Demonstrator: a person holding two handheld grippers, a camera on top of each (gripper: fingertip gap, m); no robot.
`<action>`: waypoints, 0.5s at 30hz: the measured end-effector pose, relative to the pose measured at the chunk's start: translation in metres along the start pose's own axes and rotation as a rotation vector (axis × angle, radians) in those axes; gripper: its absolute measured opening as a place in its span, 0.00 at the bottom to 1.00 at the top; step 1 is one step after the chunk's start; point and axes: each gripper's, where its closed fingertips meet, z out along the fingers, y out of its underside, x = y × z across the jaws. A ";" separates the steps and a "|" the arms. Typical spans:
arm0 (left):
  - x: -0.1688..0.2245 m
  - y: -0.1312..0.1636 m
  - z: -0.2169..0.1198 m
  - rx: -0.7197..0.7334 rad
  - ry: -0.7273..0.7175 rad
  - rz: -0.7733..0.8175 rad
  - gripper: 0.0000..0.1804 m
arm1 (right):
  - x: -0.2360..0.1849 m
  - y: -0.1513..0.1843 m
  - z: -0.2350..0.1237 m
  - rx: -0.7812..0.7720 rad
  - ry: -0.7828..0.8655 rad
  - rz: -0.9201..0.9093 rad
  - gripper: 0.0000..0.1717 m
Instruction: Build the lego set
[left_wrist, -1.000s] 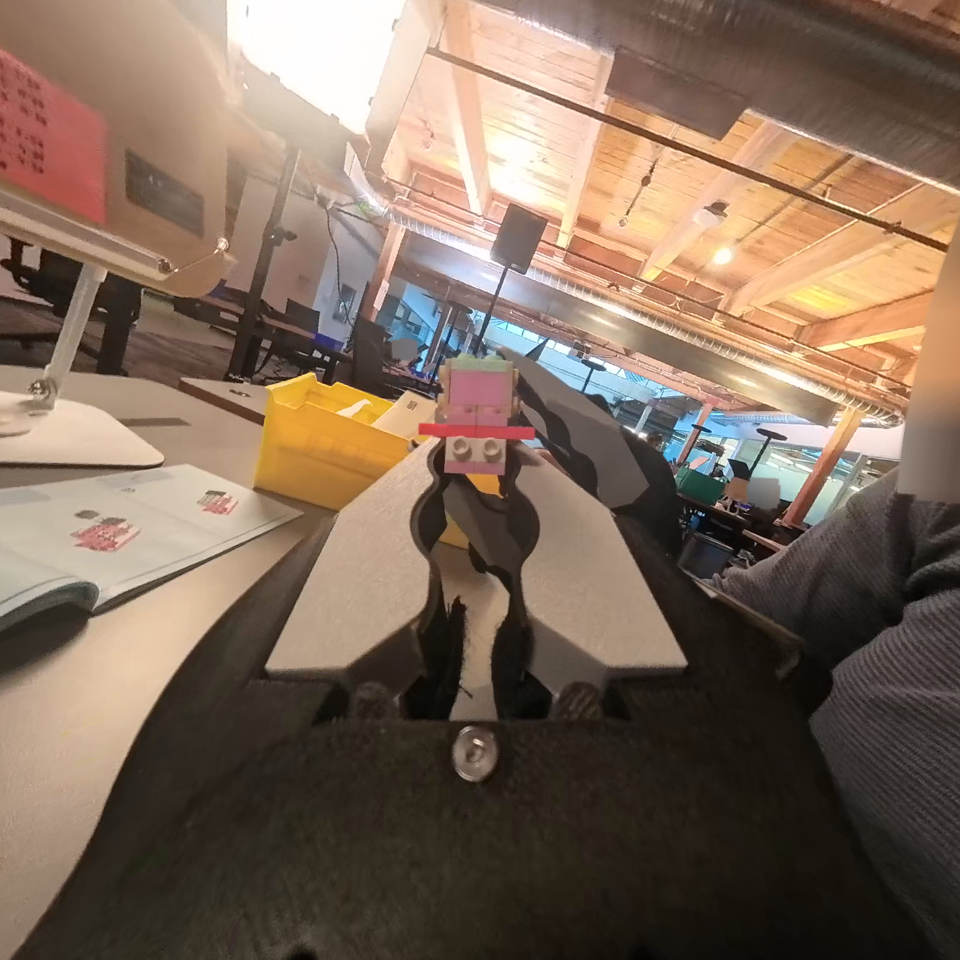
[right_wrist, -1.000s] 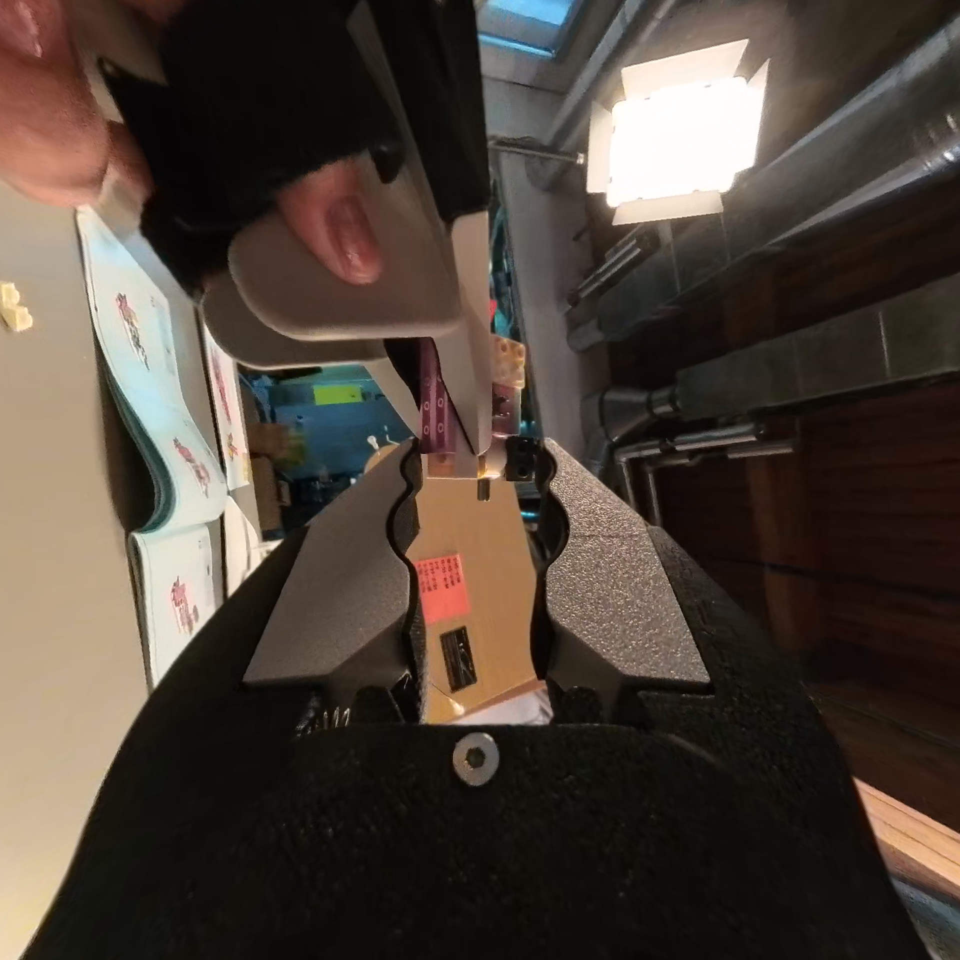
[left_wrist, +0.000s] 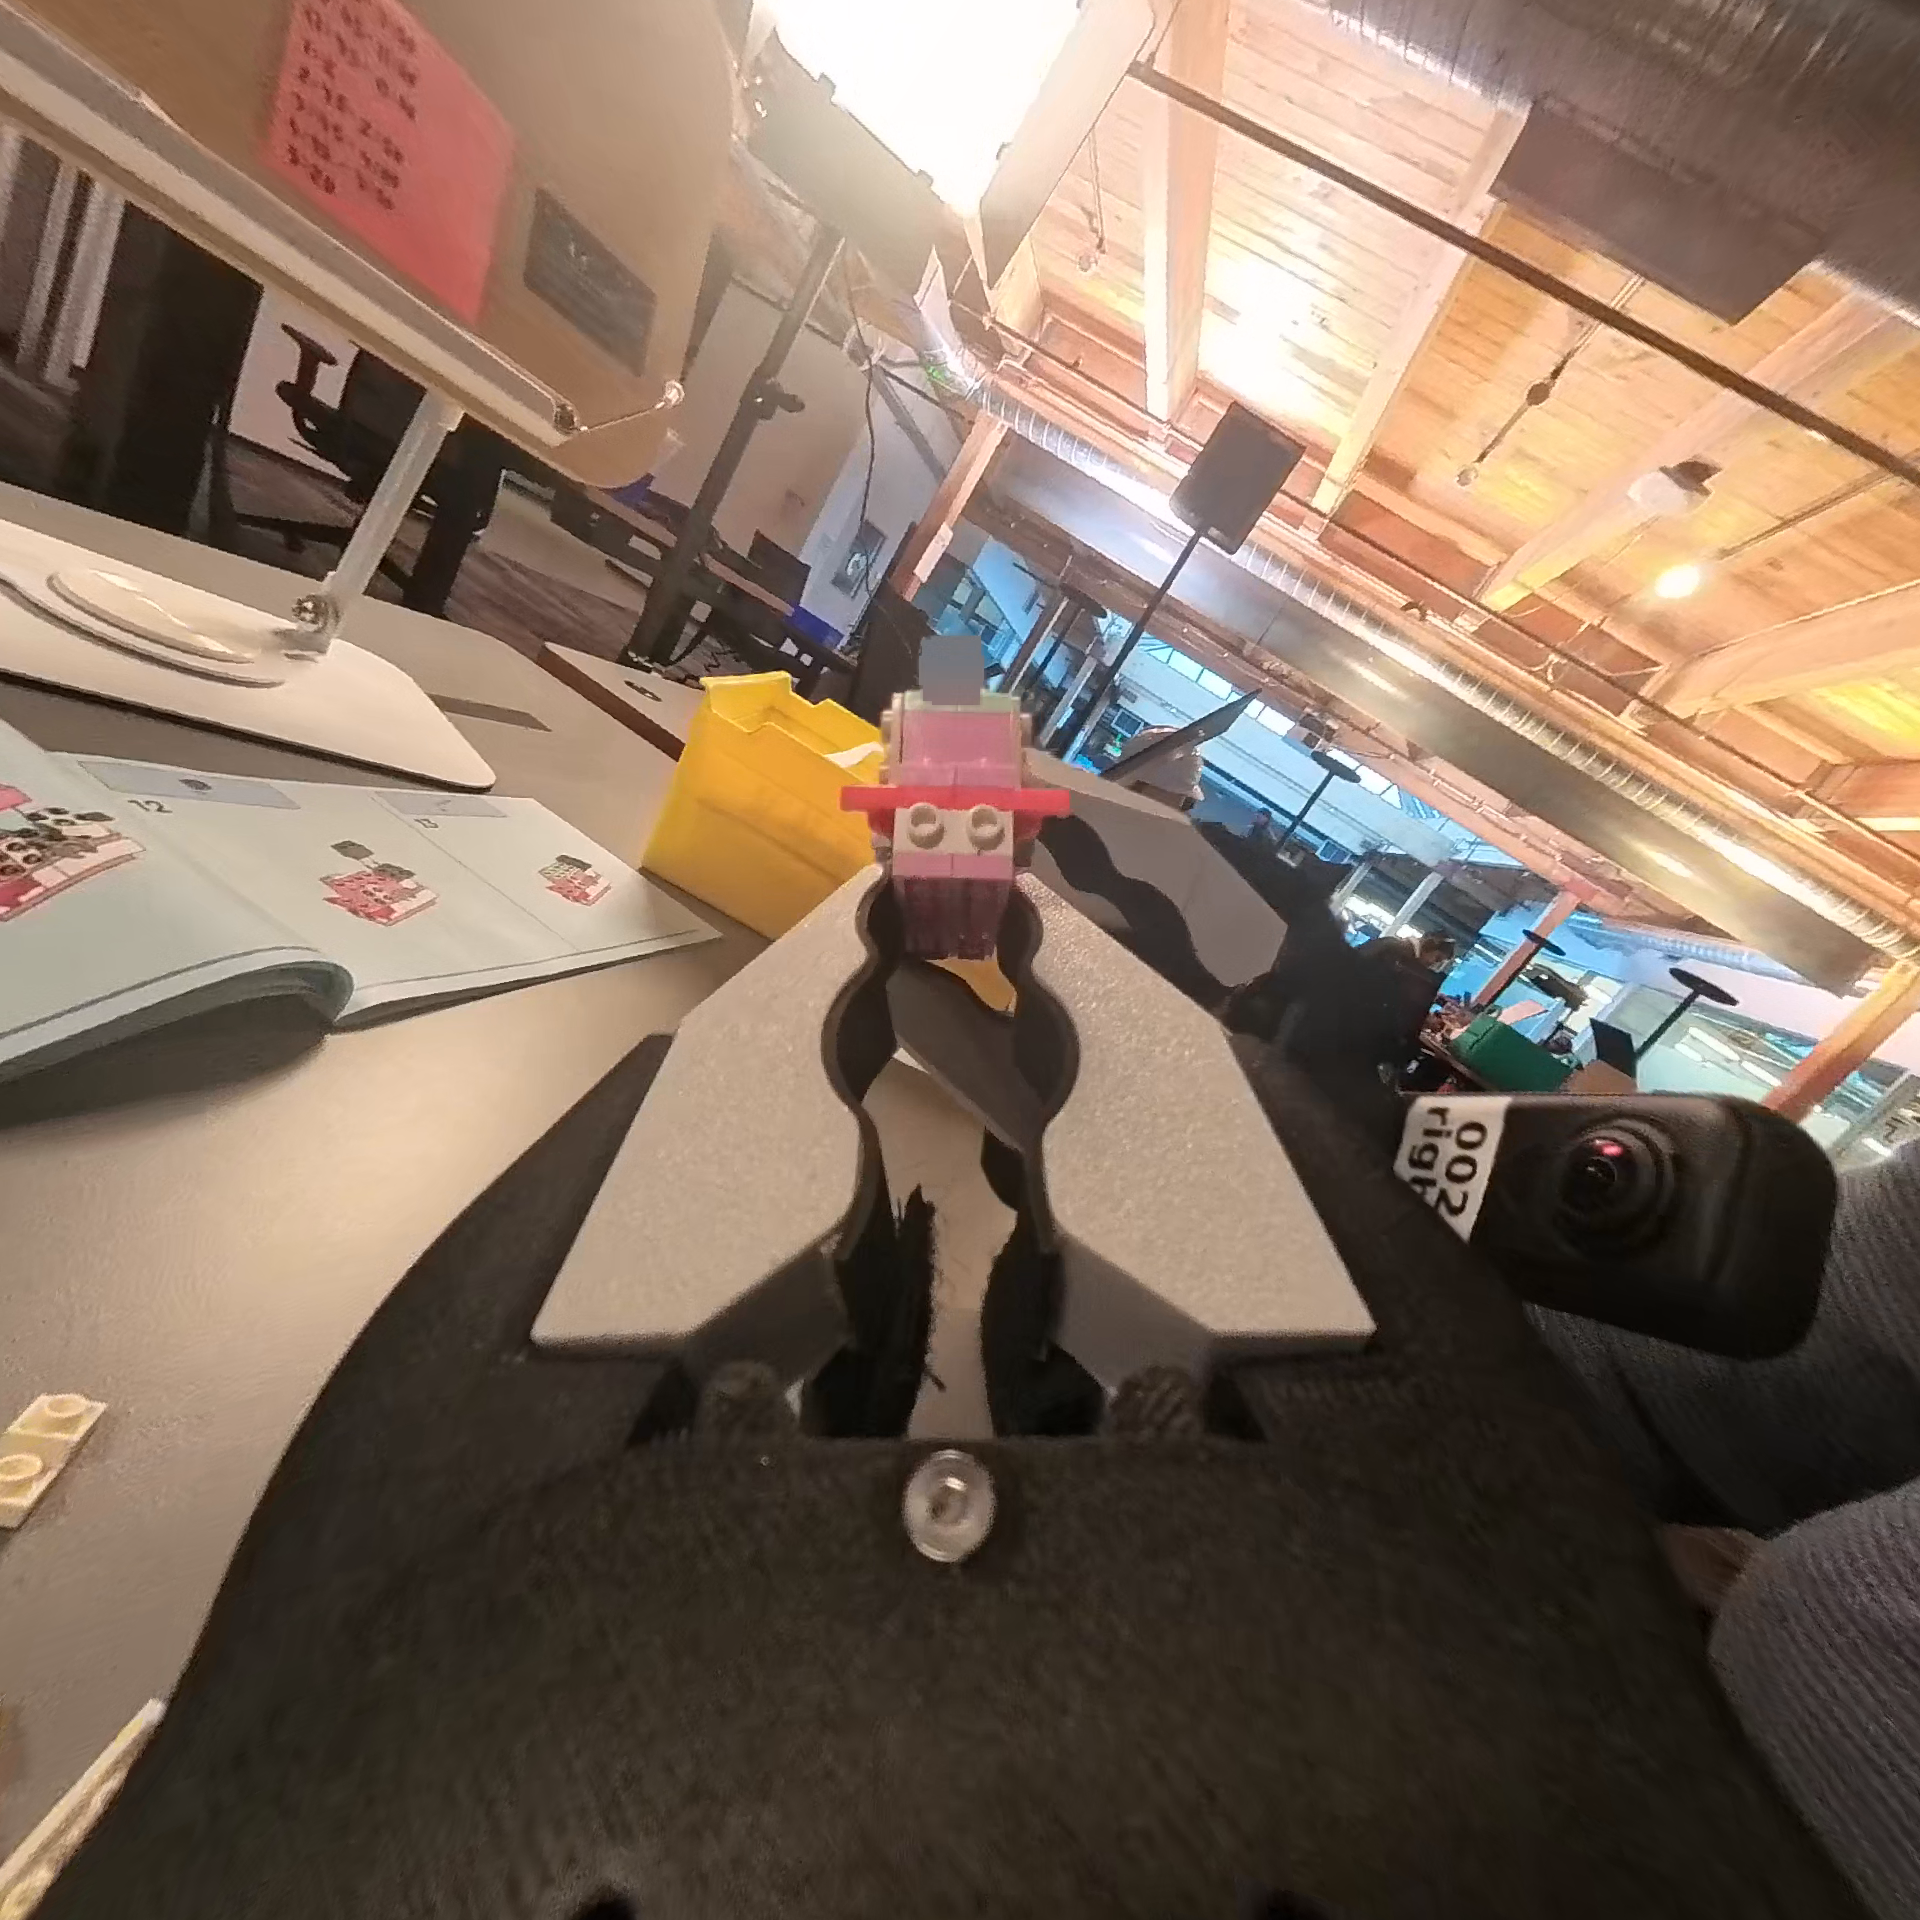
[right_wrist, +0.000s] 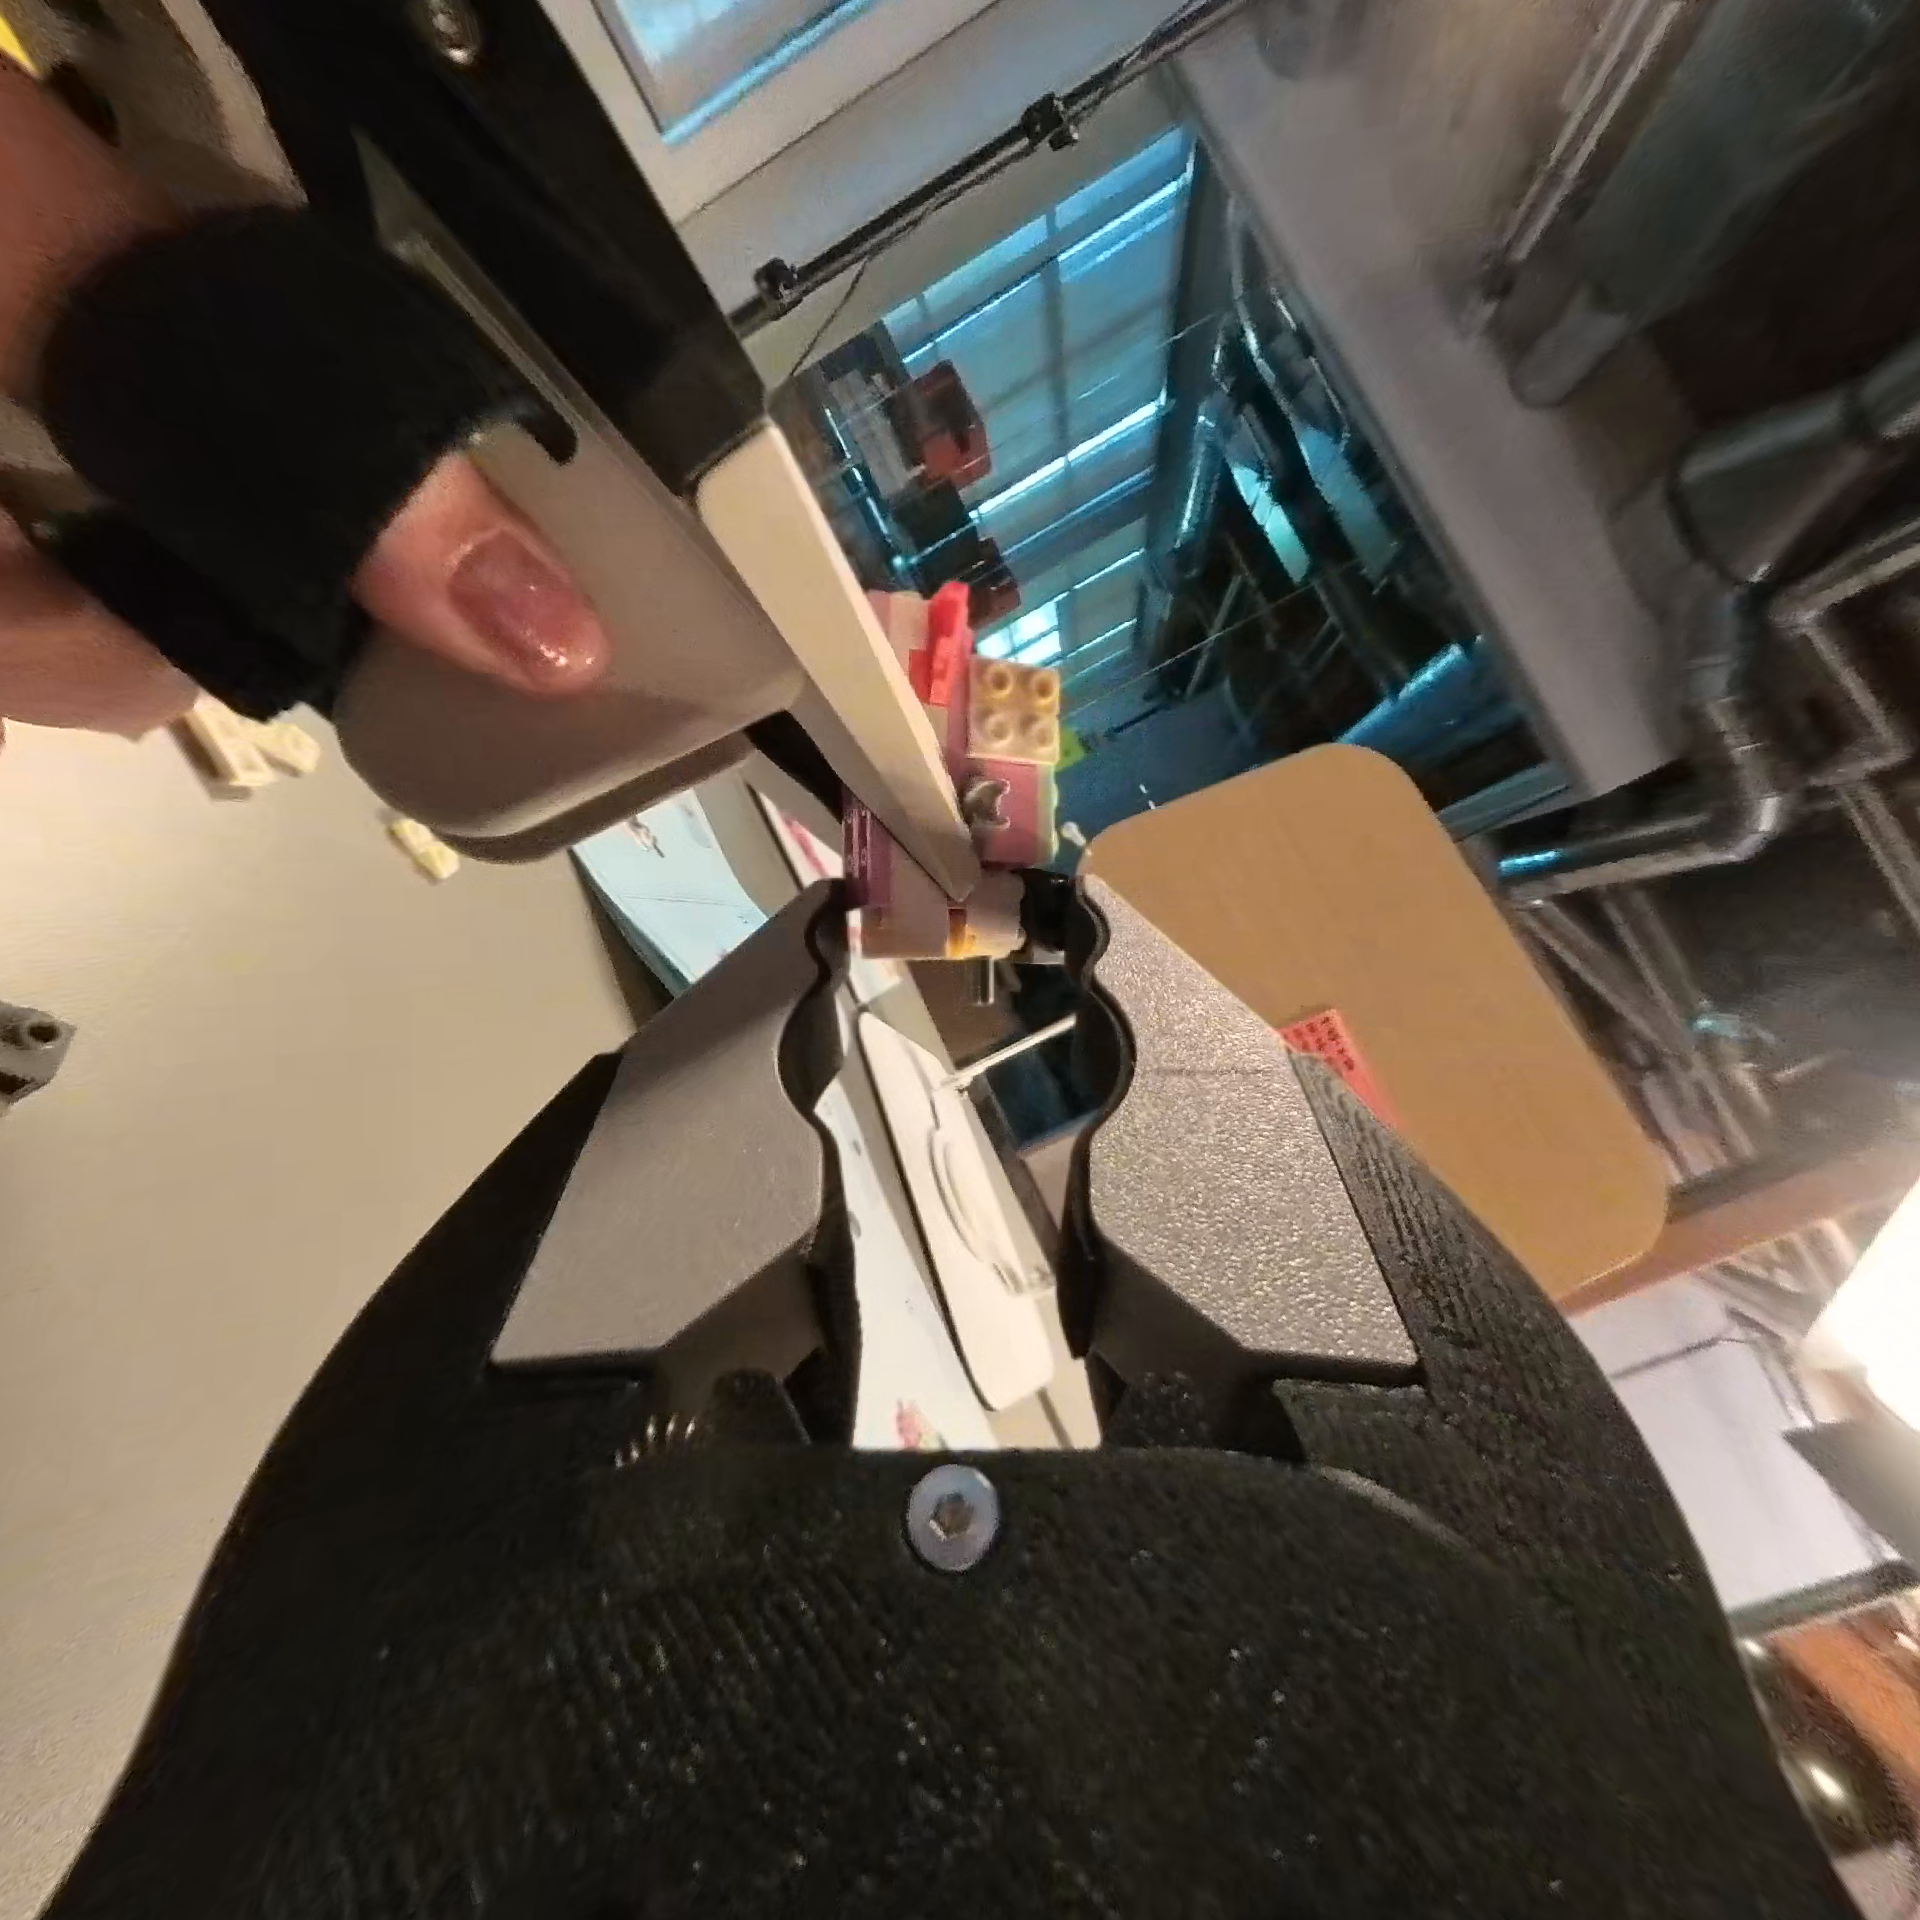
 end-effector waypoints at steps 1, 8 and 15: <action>0.000 0.001 0.000 -0.002 -0.006 0.002 0.09 | -0.001 0.001 0.000 0.002 -0.006 0.011 0.23; -0.005 0.003 0.000 0.002 -0.031 -0.034 0.09 | -0.004 0.003 0.001 -0.016 0.021 -0.053 0.23; -0.012 0.004 -0.001 0.001 -0.089 -0.021 0.09 | -0.007 0.007 0.004 -0.099 0.042 -0.088 0.23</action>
